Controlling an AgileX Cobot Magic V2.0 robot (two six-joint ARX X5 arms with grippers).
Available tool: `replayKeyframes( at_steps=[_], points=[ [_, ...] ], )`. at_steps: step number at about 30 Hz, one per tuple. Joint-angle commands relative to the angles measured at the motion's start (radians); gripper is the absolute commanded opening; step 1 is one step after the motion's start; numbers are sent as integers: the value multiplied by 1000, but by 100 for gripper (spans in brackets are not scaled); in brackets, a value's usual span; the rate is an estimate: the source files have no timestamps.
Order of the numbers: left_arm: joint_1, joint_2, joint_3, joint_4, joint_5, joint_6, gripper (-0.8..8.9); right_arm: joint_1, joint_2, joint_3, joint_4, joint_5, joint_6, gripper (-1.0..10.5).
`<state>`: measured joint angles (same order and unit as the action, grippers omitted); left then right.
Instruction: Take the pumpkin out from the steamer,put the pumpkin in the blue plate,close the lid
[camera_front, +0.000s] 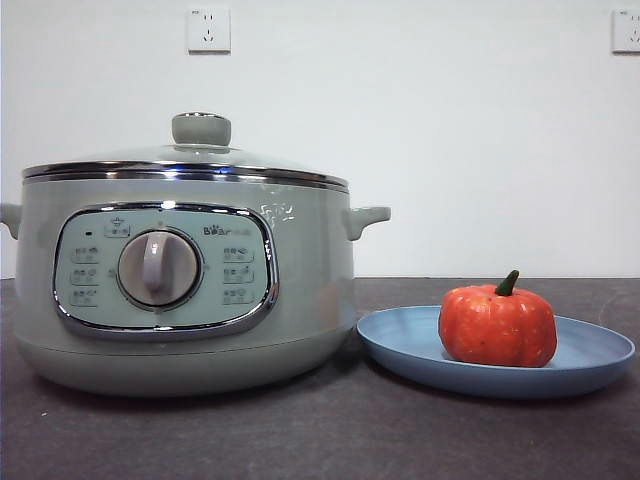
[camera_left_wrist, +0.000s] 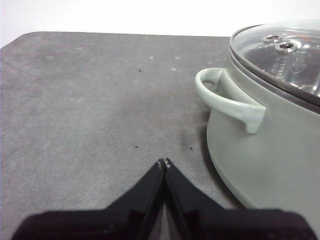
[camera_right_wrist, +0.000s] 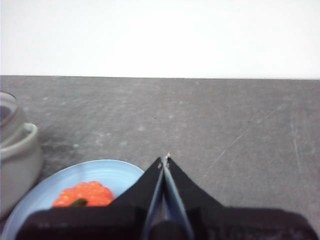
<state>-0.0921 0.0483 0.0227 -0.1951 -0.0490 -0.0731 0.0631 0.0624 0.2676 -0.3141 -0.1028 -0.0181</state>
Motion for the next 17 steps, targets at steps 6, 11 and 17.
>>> replayKeyframes(
  at_steps=[6,11,17],
  points=[
    [3,-3,-16,4,1,-10,-3,-10,-61,-184,57,-3,3,1],
    [3,-3,-16,4,2,-10,-3,-10,-61,-219,52,0,2,1],
    [3,-3,-16,4,1,-10,-3,-10,-61,-235,74,0,1,1]
  ],
)
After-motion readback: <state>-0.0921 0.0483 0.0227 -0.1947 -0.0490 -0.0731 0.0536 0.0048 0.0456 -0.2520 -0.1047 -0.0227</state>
